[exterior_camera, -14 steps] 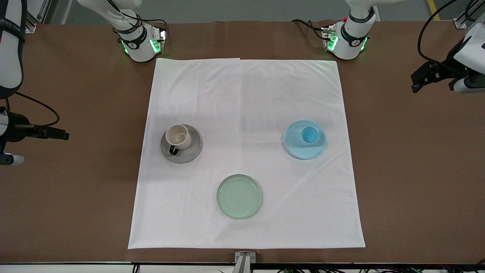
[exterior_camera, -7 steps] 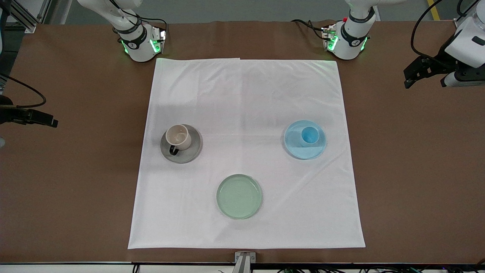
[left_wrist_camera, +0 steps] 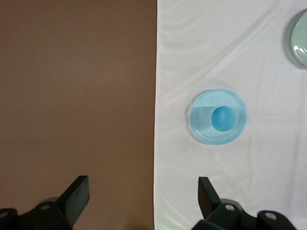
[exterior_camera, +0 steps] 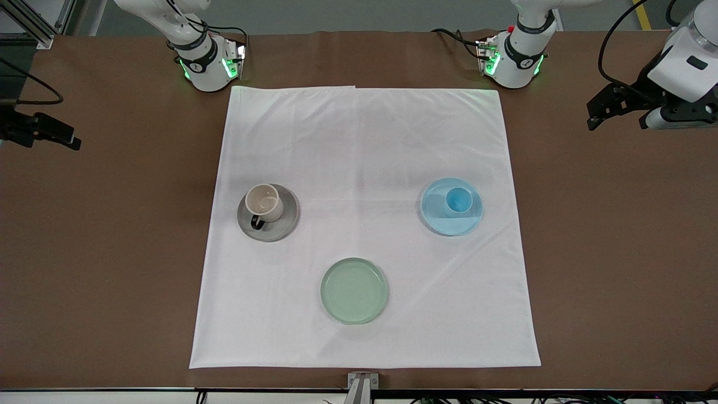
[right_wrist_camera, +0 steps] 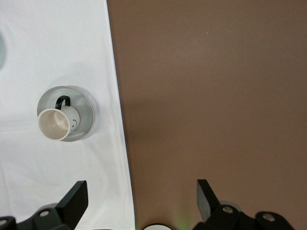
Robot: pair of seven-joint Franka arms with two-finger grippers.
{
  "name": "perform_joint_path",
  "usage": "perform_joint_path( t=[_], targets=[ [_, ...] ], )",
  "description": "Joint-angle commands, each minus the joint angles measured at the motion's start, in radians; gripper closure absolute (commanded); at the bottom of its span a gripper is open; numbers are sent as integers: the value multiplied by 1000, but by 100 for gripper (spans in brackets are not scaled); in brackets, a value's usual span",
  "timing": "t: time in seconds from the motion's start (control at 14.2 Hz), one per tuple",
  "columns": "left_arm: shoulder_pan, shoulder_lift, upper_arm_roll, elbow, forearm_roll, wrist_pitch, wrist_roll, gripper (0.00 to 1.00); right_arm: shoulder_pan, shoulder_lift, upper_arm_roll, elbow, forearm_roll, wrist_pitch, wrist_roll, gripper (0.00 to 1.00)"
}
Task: Place blue cup in blue plate and white mug in gray plate
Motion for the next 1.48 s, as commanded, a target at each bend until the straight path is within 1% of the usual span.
perform_joint_path(
  t=[0.0, 0.14, 1.27, 1.41],
  targets=[
    [3, -20, -8, -7, -19, -3, -13, 0, 4, -79, 4, -49, -14, -11, -3, 0],
    [8, -20, -8, -7, -19, -2, -11, 0, 4, -92, 4, -41, -5, -31, -5, 0],
    [12, -2, 4, 13, -16, -2, 12, 0, 5, -86, 4, -32, 4, -28, -28, 0],
    [9, -3, 2, 15, -13, -5, 4, 0, 2, -86, 1, -31, 21, -29, -28, 0]
  ],
)
